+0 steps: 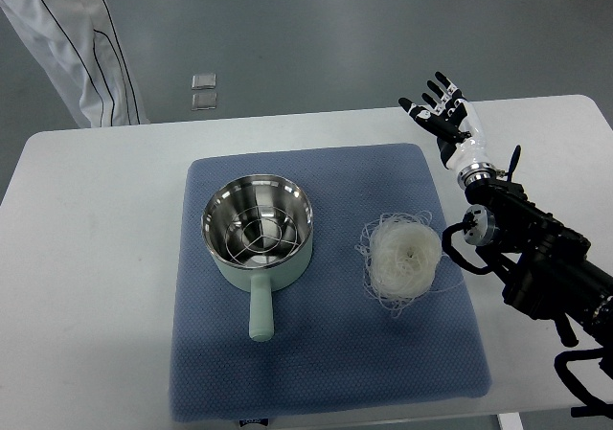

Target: Put vermicelli into pot with right hand

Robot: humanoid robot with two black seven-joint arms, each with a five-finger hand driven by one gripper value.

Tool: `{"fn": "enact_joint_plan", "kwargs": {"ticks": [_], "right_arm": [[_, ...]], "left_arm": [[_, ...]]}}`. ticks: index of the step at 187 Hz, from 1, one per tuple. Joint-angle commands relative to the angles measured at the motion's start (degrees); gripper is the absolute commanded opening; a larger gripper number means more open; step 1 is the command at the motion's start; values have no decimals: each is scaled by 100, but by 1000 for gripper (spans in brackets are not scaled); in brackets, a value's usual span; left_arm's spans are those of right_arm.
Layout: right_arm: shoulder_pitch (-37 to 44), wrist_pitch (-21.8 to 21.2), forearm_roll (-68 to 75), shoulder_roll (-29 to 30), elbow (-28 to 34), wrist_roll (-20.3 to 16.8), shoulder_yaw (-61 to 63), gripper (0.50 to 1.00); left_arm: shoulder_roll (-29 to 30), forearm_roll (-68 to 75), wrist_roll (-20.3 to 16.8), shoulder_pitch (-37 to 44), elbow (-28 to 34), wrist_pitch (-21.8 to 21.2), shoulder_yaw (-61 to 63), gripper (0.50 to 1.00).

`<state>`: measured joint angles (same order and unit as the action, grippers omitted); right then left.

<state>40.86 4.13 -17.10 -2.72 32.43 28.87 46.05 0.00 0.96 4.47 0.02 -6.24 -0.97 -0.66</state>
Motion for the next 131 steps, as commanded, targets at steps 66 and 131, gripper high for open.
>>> {"fn": "enact_joint_plan", "kwargs": {"ticks": [66,131], "right_arm": [[1,0,5,0,0,-4,-8,921],[10,0,-4,-18,0,-4,-8,921]], "left_arm": [[0,-9,-8,-2,9,-8,-39,1000],[0,-9,-8,-2,9,-8,-48,1000]]}}
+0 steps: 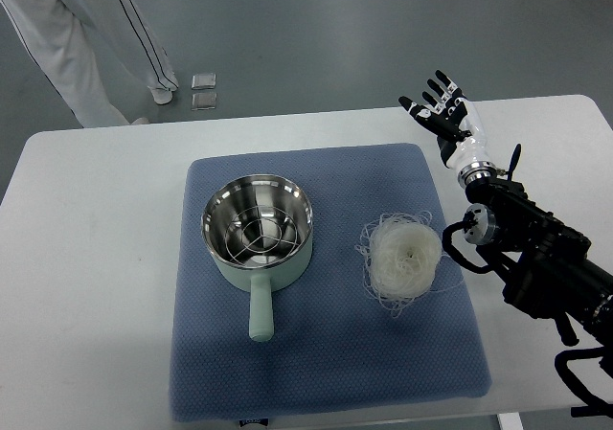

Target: Put vermicelli into pot with right hand

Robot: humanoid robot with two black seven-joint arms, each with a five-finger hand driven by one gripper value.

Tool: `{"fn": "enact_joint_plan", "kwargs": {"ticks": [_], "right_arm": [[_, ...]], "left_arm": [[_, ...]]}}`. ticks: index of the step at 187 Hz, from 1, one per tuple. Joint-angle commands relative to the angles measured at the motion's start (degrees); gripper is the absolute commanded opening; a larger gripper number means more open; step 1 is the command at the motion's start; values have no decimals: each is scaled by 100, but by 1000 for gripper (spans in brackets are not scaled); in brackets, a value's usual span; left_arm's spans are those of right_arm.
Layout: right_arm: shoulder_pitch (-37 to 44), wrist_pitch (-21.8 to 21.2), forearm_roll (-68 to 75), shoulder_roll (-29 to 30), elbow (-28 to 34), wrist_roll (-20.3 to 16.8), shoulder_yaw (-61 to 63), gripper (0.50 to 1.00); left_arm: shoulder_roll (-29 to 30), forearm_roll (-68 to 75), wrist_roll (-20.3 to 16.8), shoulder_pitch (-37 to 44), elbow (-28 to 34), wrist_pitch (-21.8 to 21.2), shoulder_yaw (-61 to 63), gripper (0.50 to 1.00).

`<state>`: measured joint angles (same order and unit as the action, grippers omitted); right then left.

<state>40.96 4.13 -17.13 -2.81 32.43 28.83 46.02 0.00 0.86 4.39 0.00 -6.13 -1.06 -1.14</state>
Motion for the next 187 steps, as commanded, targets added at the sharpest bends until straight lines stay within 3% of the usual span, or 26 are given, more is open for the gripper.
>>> {"fn": "enact_joint_plan", "kwargs": {"ticks": [1,187], "right_arm": [[0,-8,-1,-9,0,0,4,921],[140,9,-36,-53,26,-26,-5,921]], "left_arm": [[0,2,0,0,-3,1,0,1000],[0,2,-9,-61,-3,1,0,1000]]}}
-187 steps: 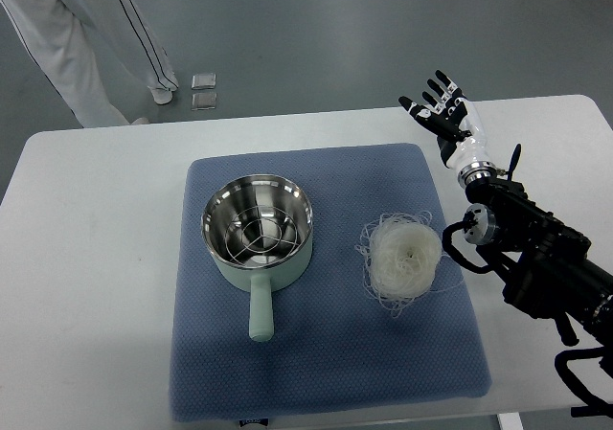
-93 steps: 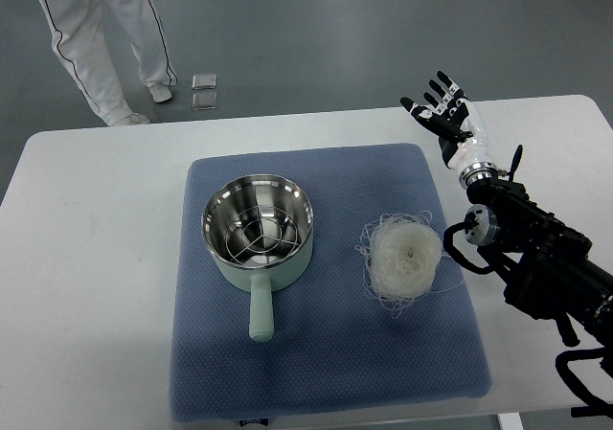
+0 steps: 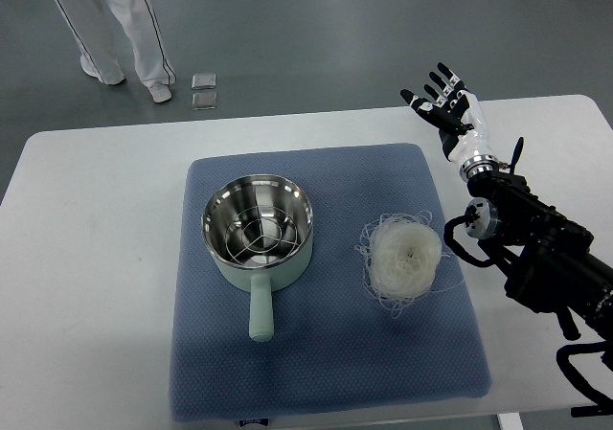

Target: Put vermicelli into pot with right hand

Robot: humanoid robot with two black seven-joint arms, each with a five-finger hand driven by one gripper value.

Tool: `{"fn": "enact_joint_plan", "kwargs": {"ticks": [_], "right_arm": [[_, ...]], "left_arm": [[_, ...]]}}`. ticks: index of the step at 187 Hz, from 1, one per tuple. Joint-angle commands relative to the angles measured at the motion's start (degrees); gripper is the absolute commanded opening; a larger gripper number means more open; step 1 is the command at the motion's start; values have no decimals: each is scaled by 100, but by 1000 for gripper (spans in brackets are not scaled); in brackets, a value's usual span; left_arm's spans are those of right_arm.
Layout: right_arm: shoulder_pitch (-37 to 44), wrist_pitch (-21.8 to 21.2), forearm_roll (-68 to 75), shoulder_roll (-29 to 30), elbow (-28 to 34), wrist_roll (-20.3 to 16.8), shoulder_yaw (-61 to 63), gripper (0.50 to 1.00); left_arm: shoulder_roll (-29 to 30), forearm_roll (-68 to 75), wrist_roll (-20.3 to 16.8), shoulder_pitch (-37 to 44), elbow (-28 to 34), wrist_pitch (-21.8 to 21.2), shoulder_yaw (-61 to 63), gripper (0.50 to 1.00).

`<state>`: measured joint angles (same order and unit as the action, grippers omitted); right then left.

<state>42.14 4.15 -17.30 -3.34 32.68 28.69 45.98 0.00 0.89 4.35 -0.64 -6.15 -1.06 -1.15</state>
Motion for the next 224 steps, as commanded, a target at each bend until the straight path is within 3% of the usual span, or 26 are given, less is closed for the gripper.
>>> {"fn": "enact_joint_plan", "kwargs": {"ticks": [1,73,139,189,224], "right_arm": [[22,7,-19,-9,2,-13,-2,921],[127,-72,-195,-405,397,-13,-116,921],[136,-468,-2410,-1301,1197,-48,-397,921],[382,-1452,-3667,-2391,1856,-13,-793,921],[417,-2085,-4343,-3129,2691,22,-881,921]], "left_arm": [[0,-1,5,3,-1,0,0,1000],[0,-1,-4,3,-1,0,-8,1000],[0,-1,-4,-68,-1,0,-8,1000],[0,-1,-4,-68,-1,0,-8,1000],[0,-1,-4,-68,-1,0,-8,1000]]}}
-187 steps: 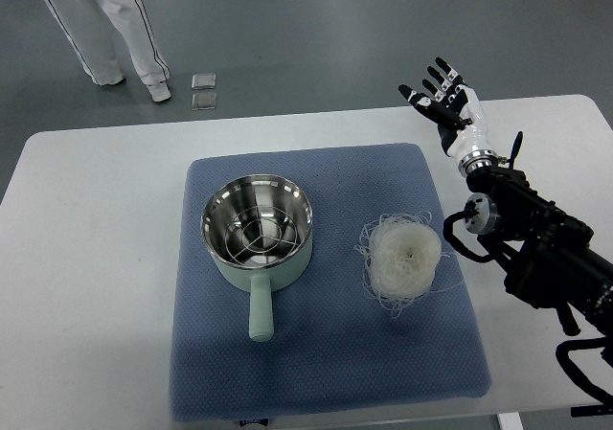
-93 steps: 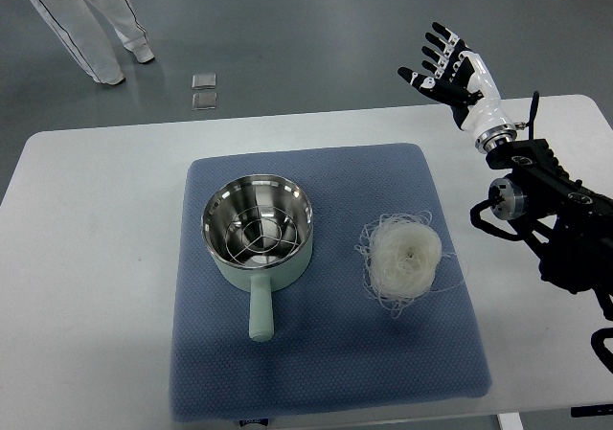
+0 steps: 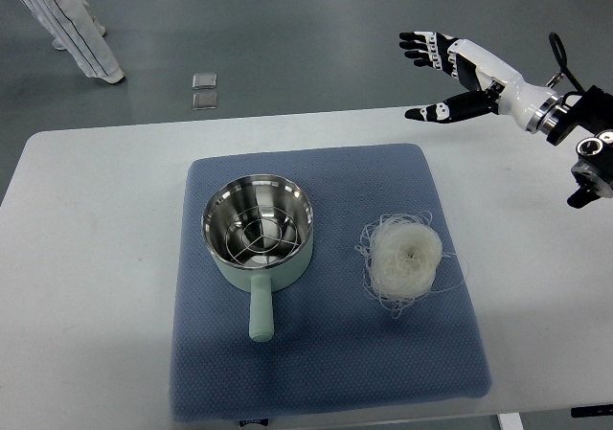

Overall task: Put vermicelli into pot with right hand
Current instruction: 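Reach the right hand over the white vermicelli bundle, fingers open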

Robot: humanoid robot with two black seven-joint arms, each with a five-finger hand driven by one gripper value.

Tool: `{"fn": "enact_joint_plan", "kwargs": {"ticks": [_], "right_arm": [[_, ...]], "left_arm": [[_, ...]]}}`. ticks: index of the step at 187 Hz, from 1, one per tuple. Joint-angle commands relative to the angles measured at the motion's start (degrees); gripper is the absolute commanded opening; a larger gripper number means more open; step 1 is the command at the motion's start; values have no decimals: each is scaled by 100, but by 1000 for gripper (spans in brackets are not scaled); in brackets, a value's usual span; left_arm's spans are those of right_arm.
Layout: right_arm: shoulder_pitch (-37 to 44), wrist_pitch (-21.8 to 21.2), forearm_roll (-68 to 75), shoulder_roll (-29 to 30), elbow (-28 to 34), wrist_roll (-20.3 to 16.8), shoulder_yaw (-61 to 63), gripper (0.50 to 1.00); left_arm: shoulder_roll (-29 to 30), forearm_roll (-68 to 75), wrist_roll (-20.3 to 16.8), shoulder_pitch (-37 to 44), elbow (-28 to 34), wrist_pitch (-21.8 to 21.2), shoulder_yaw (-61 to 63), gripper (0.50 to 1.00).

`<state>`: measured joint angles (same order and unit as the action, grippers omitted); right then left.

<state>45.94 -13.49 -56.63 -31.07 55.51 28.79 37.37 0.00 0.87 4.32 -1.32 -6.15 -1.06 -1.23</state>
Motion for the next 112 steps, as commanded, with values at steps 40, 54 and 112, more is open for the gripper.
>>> {"fn": "enact_joint_plan", "kwargs": {"ticks": [40,54,112], "right_arm": [[310,-1261,-1806,-733,1049,21,-46,921],[371,-1533,-2413,-795,1278,21,-64,919],[380,-2043,-3433,-804,1735,30,-345,919]], "left_arm": [[0,1,7,0,0,0,0,1000],[0,1,-1,0,0,0,0,1000],[0,1,-1,0,0,0,0,1000]]}}
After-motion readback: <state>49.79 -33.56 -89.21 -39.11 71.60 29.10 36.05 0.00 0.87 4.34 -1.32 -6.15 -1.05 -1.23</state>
